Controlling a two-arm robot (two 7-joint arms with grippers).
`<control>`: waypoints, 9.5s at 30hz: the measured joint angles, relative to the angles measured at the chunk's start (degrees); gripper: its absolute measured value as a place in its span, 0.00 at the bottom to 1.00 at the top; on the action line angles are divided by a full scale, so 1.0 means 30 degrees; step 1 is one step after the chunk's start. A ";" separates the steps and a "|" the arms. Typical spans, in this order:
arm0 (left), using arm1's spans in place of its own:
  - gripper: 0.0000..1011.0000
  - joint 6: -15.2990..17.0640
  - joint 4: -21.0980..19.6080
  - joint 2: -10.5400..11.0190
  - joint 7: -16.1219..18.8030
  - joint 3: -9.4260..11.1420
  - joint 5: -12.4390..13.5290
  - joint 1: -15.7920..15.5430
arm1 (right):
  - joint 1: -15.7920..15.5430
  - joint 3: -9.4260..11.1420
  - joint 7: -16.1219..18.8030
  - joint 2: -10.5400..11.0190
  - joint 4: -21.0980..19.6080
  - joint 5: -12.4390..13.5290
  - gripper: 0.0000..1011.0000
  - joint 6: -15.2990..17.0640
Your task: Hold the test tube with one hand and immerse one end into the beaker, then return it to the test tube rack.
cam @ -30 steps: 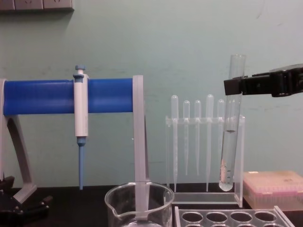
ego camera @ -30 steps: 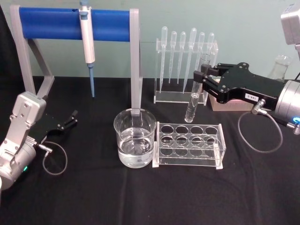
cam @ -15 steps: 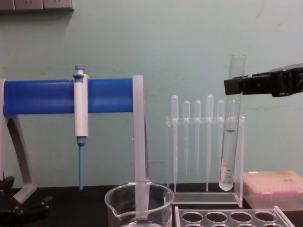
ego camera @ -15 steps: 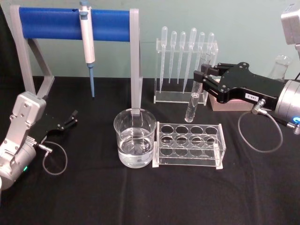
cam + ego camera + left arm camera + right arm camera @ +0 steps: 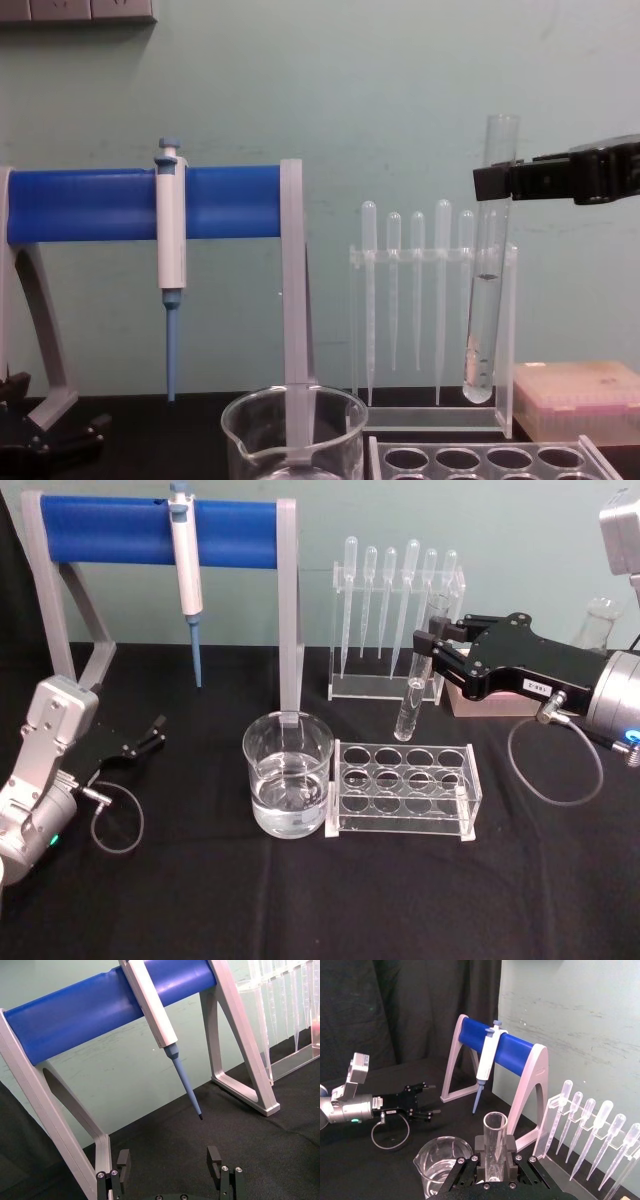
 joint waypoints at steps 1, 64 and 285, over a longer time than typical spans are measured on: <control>0.99 0.0000 0.0000 0.0000 0.0001 0.0001 0.0000 -0.0001 | 0.0001 0.0000 0.0000 0.0000 0.0001 0.0000 0.23 0.0000; 0.99 0.0000 0.0000 0.0000 0.0000 0.0001 0.0001 0.0001 | 0.0000 0.0000 0.0000 0.0000 0.0000 0.0002 0.23 0.0001; 0.99 0.0000 0.0000 -0.0001 0.0000 0.0001 0.0000 -0.0001 | 0.2746 -0.5937 0.0926 -0.4475 0.6063 -0.3271 0.23 -0.2754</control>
